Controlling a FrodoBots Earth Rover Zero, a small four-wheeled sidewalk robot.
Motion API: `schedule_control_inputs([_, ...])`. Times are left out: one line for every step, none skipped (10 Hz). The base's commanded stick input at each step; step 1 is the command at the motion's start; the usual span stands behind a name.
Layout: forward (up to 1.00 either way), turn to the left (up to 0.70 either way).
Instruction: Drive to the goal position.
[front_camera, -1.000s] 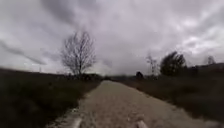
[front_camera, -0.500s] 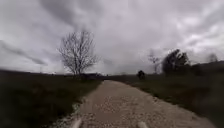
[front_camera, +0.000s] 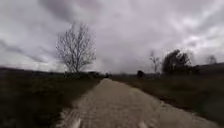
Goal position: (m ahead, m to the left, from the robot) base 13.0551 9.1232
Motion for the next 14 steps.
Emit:
schedule_control_inputs([0.7, 0.0])
schedule_control_inputs([0.7, 0.0])
schedule_control_inputs([0.7, 0.0])
schedule_control_inputs([0.7, 0.0])
schedule_control_inputs([0.7, 0.0])
schedule_control_inputs([0.7, 0.0])
schedule_control_inputs([0.7, 0.0])
schedule_control_inputs([0.7, 0.0])
schedule_control_inputs([0.7, 0.0])
schedule_control_inputs([0.7, 0.0])
schedule_control_inputs([0.7, 0.0])
schedule_control_inputs([0.7, 0.0])
schedule_control_inputs([0.7, 0.0])
schedule_control_inputs([0.7, 0.0])
